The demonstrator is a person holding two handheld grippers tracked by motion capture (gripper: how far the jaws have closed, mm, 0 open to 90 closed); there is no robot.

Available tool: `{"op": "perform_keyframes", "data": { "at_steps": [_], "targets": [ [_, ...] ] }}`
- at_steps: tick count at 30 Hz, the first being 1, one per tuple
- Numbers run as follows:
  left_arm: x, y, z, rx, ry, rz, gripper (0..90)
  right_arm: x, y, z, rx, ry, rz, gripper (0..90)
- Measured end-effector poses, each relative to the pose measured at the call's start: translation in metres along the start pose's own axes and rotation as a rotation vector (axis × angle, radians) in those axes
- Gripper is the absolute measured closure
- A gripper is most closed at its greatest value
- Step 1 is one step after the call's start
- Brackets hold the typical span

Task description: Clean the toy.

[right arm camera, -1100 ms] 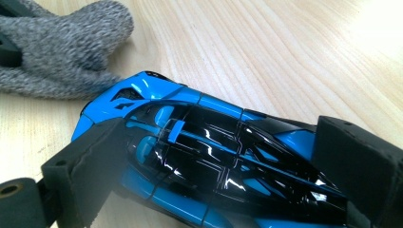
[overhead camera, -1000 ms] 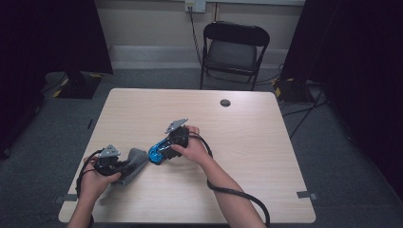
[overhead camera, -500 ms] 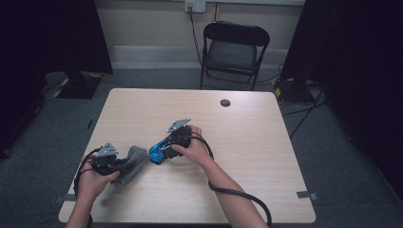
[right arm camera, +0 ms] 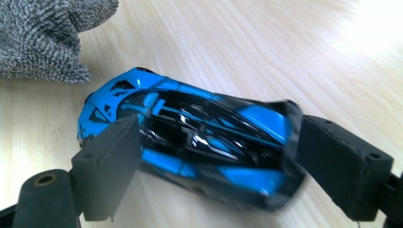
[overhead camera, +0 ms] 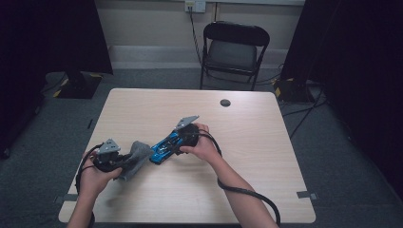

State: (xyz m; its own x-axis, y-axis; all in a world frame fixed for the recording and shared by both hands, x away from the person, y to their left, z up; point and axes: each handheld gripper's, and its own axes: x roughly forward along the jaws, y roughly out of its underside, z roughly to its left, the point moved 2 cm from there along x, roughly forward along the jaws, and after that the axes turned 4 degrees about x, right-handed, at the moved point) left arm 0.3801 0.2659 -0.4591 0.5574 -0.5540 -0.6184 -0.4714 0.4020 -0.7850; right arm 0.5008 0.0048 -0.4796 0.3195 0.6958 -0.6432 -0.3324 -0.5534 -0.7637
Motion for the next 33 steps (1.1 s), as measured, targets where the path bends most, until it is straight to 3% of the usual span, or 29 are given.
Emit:
{"op": "perform_keyframes", "data": {
  "at_steps": [7, 13, 23, 30, 33],
  "targets": [
    [0.007, -0.021, -0.013, 0.025, 0.027, -0.02, 73.7, -0.033, 0.004, -0.011, 0.009, 0.014, -0.019, 15.2],
    [0.021, -0.044, -0.035, 0.081, 0.064, -0.018, 73.4, -0.053, 0.013, -0.017, 0.017, 0.031, -0.034, 16.1],
    [0.064, -0.081, -0.079, 0.134, 0.161, -0.034, 73.3, -0.094, 0.038, -0.036, 0.053, 0.073, -0.056, 16.3],
    [0.091, -0.091, -0.104, 0.163, 0.206, -0.018, 73.2, -0.115, 0.054, -0.047, 0.066, 0.103, -0.063, 16.0],
    [0.107, -0.094, -0.114, 0.162, 0.214, -0.013, 73.0, -0.126, 0.066, -0.057, 0.093, 0.12, -0.073, 16.1]
  ]
}}
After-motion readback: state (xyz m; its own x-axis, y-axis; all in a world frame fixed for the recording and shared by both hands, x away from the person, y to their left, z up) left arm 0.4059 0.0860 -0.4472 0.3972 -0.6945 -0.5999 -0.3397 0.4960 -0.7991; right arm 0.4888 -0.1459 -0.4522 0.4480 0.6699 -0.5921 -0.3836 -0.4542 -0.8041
